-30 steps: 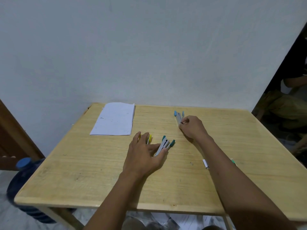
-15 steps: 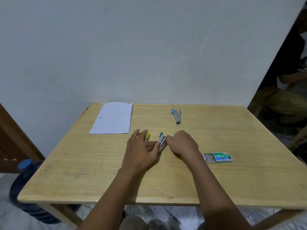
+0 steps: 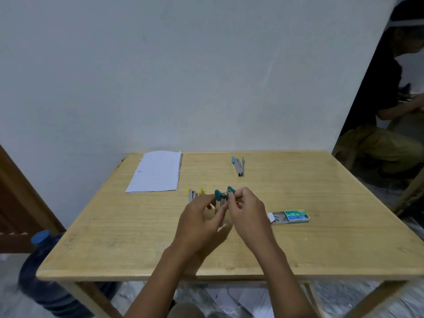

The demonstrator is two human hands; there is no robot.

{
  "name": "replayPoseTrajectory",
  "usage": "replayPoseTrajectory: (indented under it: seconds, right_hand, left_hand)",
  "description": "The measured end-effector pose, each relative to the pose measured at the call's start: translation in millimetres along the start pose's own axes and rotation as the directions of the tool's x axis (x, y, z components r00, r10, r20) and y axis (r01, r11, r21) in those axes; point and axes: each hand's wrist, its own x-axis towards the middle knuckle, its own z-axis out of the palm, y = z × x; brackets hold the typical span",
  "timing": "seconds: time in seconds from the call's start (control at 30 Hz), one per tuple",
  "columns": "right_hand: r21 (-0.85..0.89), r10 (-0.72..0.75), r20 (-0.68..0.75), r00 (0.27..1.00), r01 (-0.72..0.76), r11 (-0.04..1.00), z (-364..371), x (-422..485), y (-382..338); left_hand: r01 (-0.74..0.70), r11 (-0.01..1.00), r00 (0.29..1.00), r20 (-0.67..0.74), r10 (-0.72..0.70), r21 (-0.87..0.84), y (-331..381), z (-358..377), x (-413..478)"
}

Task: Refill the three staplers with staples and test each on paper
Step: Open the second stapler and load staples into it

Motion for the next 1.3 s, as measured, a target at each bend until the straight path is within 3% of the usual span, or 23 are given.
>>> replayPoseTrajectory:
  seconds: [0.1,0.3,0.4,0.47,0.57,0.67,0.77,0.83,0.93,1.03,1.13,1.3]
  right_hand:
    - [0.081,-0.046,-0.027,0.999,0.048,0.996,-9,-14,6]
    - [0.149,-0.046,-0.131,0.99,0.066,0.987,-23,-31,7]
    - [0.238,0.075,-0.223,0.972,-0.02,0.971,-32,-33,12]
    - [0.353,0.2,-0.255,0.946,-0.102,0.93,-43,-29,20]
    - [0.574,0.334,-0.191,0.923,-0.171,0.801,-58,-28,26]
    - [0.666,0.337,-0.064,0.939,-0.212,0.715,-73,-29,23]
    - [0.657,0.216,0.096,0.972,-0.225,0.72,-83,-35,16]
    - [0.638,0.141,0.182,0.973,-0.226,0.736,-80,-40,9]
    - [0.505,0.093,0.151,0.984,-0.158,0.848,-66,-45,4]
    - [0.313,0.051,-0.033,0.998,-0.039,0.949,-53,-50,6]
    - [0.174,-0.098,-0.146,0.984,0.123,0.977,-51,-61,10]
    - [-0.016,-0.27,-0.165,0.949,0.271,0.962,-47,-65,13]
  left_hand:
    - [0.05,0.983,0.999,0.024,-0.046,-0.179,24,-4,-6]
    - [0.056,0.957,0.998,0.027,-0.051,-0.283,53,2,-20]
    - [0.082,0.92,0.991,-0.064,-0.115,-0.383,61,2,-29]
    - [0.158,0.828,0.973,-0.06,-0.224,-0.538,65,-1,-36]
    - [0.292,0.669,0.941,0.082,-0.327,-0.684,68,-10,-47]
    - [0.549,0.477,0.833,0.407,-0.374,-0.687,61,-22,-55]
    - [0.695,0.44,0.709,0.642,-0.292,-0.568,66,-26,-60]
    - [0.744,0.304,0.665,0.7,-0.261,-0.595,79,-19,-62]
    - [0.705,0.029,0.698,0.686,-0.206,-0.708,93,-3,-62]
    - [0.622,-0.114,0.745,0.631,-0.215,-0.774,92,7,-61]
    - [0.594,-0.114,0.757,0.602,-0.256,-0.796,87,12,-63]
    - [0.65,0.089,0.743,0.607,-0.282,-0.755,84,14,-63]
